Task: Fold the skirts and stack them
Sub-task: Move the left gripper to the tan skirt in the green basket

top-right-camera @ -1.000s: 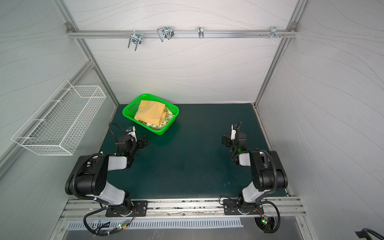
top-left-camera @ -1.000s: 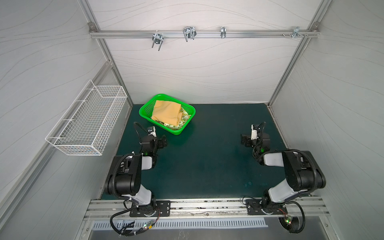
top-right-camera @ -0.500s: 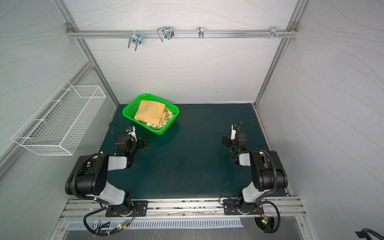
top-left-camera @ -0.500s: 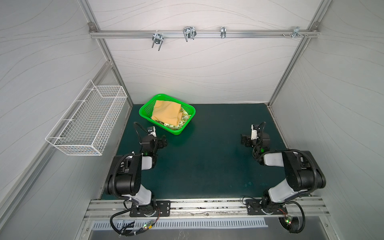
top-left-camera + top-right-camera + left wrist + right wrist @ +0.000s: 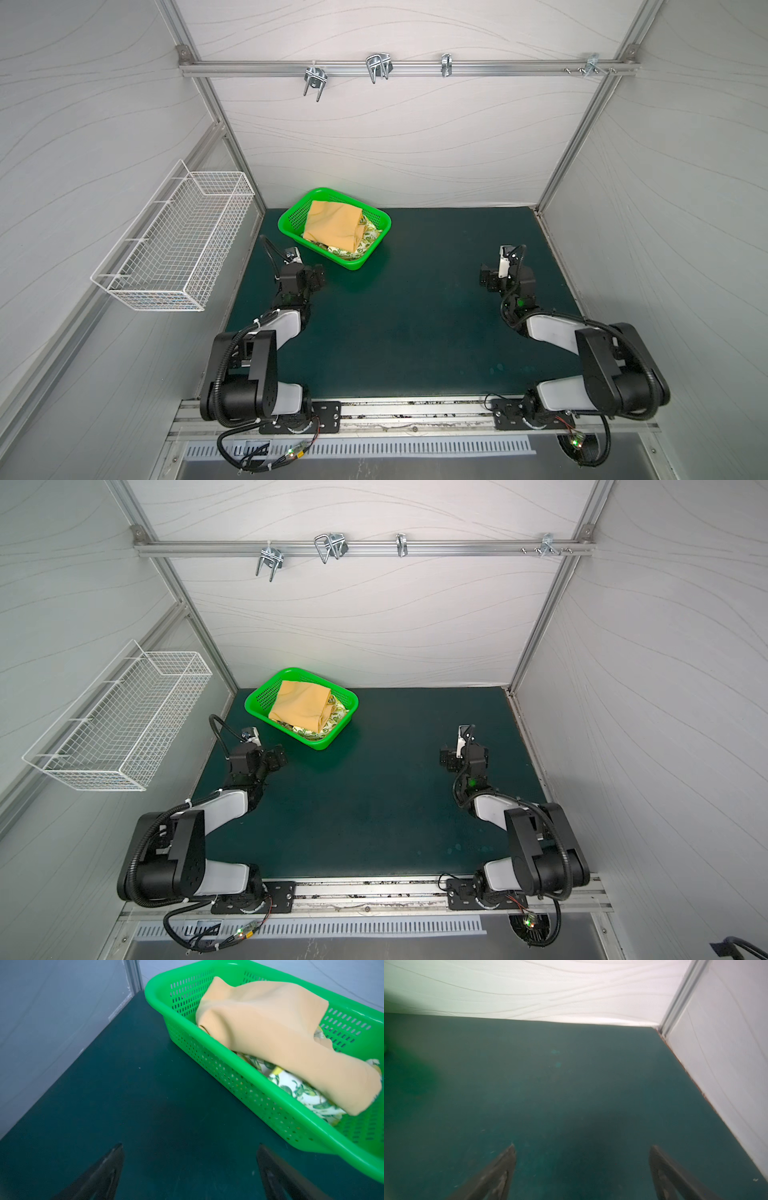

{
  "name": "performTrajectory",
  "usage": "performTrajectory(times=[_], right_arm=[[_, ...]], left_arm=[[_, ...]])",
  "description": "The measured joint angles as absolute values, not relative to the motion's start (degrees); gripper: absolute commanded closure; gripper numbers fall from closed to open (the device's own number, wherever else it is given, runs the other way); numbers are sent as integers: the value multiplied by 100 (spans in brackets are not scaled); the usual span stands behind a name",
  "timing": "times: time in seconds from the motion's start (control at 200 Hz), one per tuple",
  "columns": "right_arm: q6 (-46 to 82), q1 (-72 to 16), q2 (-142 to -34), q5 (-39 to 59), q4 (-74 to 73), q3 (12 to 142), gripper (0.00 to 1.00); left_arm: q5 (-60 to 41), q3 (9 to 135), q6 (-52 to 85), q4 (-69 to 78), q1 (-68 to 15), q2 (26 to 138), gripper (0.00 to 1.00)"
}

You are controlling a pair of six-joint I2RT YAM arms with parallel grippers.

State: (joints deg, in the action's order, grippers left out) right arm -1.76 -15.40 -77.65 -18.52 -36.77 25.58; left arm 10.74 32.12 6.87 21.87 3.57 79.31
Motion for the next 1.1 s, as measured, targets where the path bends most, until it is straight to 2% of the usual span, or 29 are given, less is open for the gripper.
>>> performTrajectory(times=[0.23,0.485,0.675,0.915,1.101], right_arm=[[-86,-1997,-6858,-1981,-2808,2825,1],[285,-2261,-6617,-1754,-1653,3701,1],[672,-2351,-6587,-1234,-832,4394,1],[1061,-2458,-6919,-773,69,5509,1],[1223,-2517,-6987,-609,497,5673,1]], left_arm=[[1350,3588,773,902,-58,7634,1],[1520,3964,832,-3,-823,7085,1],[1267,4683,1245,-589,-891,7037,1],[521,6501,2110,-1483,-891,7920,1],[25,7653,2609,-2021,-819,8945,2]])
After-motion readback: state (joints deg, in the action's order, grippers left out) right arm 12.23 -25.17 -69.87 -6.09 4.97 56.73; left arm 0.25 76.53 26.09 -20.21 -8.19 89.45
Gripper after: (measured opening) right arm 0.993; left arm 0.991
